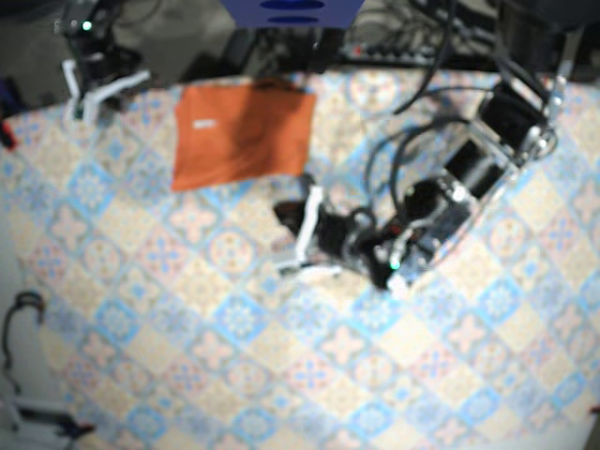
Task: Fold the T-shirt properly
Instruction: 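Open the left gripper and lift both grippers off the orange bundle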
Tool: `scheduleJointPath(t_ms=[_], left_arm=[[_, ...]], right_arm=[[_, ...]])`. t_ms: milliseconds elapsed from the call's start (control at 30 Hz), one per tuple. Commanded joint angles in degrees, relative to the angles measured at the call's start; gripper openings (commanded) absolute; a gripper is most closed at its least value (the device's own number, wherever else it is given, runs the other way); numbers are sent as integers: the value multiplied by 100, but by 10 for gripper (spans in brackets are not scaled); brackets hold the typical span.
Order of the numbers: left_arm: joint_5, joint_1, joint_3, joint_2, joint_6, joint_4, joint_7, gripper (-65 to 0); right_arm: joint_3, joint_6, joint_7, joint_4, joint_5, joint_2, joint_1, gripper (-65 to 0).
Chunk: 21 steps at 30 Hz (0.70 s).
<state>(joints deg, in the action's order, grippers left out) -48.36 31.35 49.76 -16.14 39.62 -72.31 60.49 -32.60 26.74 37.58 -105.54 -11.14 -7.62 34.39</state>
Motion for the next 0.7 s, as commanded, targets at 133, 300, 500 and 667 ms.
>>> scheduleJointPath(t_ms=[133, 300, 500, 667], left_arm=[[1763, -1, -39, 397, -221, -87, -102, -650], [3029, -142, -39, 687, -230, -87, -365, -650], [3557, -151, -75, 898, -238, -70, -445, -650], [3557, -151, -83, 906, -238, -61, -445, -650]], right_arm=[[-15, 20, 545, -62, -95, -95, 29, -650], [205, -120, 1072, -62, -86, -95, 11, -650], [856, -674, 1398, -53, -95, -60, 64, -650], [1365, -727, 1705, 220, -51, 10, 99, -650]])
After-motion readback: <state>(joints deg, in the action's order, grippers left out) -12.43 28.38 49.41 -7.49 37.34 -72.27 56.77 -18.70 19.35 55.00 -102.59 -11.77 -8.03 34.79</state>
